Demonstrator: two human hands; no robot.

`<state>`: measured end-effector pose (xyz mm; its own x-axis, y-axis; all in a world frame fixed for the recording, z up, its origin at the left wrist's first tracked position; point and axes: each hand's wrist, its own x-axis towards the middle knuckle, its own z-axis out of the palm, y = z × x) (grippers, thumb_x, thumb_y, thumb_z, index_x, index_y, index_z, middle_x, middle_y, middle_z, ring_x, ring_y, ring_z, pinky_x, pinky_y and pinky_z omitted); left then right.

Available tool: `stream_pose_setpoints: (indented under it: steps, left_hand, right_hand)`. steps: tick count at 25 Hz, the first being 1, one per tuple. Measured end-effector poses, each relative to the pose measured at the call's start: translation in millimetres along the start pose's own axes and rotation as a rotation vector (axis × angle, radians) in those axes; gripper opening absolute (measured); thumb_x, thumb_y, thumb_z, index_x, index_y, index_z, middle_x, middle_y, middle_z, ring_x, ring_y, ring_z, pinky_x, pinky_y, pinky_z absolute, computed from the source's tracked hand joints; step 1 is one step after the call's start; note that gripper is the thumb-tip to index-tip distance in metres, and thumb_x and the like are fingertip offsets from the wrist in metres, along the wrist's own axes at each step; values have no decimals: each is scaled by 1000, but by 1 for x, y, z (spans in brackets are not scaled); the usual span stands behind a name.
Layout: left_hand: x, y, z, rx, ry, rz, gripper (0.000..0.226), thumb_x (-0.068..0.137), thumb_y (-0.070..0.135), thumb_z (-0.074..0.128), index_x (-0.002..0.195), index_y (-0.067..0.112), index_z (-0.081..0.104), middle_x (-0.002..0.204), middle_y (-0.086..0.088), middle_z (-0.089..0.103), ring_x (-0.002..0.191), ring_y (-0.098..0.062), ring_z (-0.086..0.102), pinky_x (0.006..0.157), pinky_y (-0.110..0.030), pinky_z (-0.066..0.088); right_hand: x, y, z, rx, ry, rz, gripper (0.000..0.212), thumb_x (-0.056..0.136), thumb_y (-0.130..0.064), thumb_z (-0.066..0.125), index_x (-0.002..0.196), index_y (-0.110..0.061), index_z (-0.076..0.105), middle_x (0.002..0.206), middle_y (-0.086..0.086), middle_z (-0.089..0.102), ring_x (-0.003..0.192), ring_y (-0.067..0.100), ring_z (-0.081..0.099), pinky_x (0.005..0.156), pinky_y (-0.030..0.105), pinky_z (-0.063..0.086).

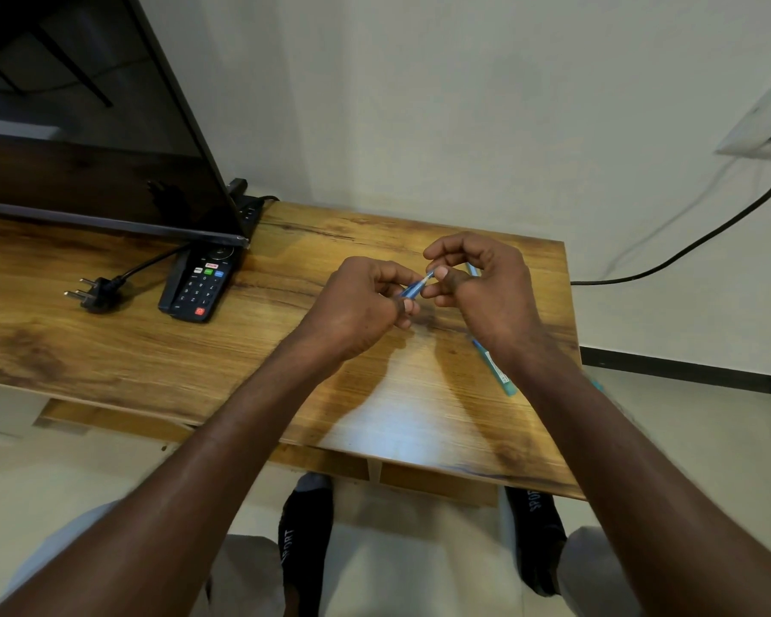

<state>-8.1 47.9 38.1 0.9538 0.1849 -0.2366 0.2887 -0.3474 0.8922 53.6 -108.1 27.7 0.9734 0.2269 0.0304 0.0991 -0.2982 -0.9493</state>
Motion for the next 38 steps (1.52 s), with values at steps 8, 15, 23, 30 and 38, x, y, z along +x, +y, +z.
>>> stream_pose_setpoints:
  steps: [8,15,23,30,38]
  left_hand:
    - [0,0,0,-81,26,-4,34,92,0,74,123,12,66,93,-14,78,86,-28,79,91,-48,62]
    - [0,1,-2,-297,24,-45,41,95,0,71,131,12,55,93,-10,81,77,-18,77,69,-25,61]
    - [0,-1,6,-441,109,-58,38,95,-3,69,129,10,56,86,-11,81,63,-13,71,61,-23,59]
    - [3,0,6,-539,32,-93,32,98,4,71,127,7,58,95,-17,81,77,-23,76,75,-34,62]
    - [3,-8,8,-234,-104,-71,16,103,22,65,100,9,75,84,-9,80,67,-15,69,59,-25,51]
  right_hand:
    - [0,-2,-1,68,-30,58,21,95,2,71,109,-12,76,96,8,79,73,17,78,69,31,62]
    - [-1,-4,-1,386,-35,280,10,95,-2,74,104,-2,79,82,10,79,71,15,73,68,26,61]
    - [-1,-6,-3,310,-58,175,8,94,-4,76,100,-6,81,86,15,80,73,17,75,70,27,62]
    - [-3,-8,-4,389,-83,261,18,92,-9,79,109,-11,79,93,5,82,77,13,75,65,25,60]
    - [4,-9,-10,824,-97,517,15,99,-32,68,105,-20,74,102,2,76,92,17,73,79,33,51]
